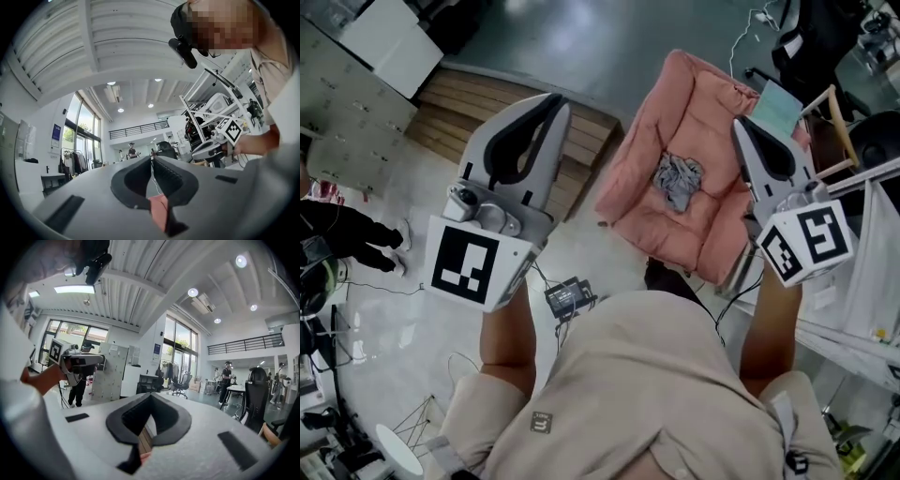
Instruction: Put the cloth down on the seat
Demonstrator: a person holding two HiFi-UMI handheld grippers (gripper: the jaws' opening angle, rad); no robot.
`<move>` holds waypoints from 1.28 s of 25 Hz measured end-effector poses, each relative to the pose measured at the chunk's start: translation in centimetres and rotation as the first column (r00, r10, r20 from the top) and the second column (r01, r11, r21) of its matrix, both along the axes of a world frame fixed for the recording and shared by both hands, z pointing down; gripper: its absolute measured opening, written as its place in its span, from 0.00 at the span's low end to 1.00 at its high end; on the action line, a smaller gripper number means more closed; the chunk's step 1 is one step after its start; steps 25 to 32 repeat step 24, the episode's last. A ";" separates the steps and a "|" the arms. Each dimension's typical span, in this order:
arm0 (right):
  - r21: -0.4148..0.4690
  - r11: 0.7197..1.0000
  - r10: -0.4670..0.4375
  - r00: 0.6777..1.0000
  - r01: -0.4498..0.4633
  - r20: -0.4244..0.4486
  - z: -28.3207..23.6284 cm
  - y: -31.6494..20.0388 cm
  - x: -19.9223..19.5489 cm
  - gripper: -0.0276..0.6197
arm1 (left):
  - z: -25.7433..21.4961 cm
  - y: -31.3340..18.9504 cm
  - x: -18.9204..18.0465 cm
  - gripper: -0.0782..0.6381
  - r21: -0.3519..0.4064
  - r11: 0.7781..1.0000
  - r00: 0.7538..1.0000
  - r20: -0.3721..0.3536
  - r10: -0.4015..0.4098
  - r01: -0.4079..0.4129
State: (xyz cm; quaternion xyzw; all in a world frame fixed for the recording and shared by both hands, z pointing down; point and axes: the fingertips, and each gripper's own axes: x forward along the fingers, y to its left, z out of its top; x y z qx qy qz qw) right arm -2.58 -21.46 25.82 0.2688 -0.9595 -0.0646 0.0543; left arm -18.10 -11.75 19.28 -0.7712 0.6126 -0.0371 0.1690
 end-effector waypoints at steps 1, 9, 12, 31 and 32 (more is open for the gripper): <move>0.009 1.000 -0.005 1.000 0.005 -0.004 -0.2 0.5 0.1 0.03 | -0.2 0.5 0.1 0.14 0.007 1.000 1.000 -0.006 0.003 -0.003; 0.032 0.999 -0.017 1.000 0.018 -0.005 -1.5 2.9 0.7 0.03 | -0.4 2.4 0.2 0.14 0.017 1.000 1.000 -0.028 -0.008 0.008; 0.032 0.999 -0.020 1.000 0.020 -0.008 -1.7 3.3 0.7 0.03 | -0.3 2.8 0.4 0.14 0.016 1.000 1.000 -0.028 -0.003 0.004; 0.027 0.999 -0.028 0.999 0.029 -0.021 -1.2 3.6 -0.5 0.03 | 0.1 3.0 -0.3 0.14 0.037 0.999 0.999 -0.051 0.016 -0.014; 0.027 0.999 -0.028 0.999 0.029 -0.021 -1.2 3.6 -0.5 0.03 | 0.1 3.0 -0.3 0.14 0.037 0.999 0.999 -0.051 0.016 -0.014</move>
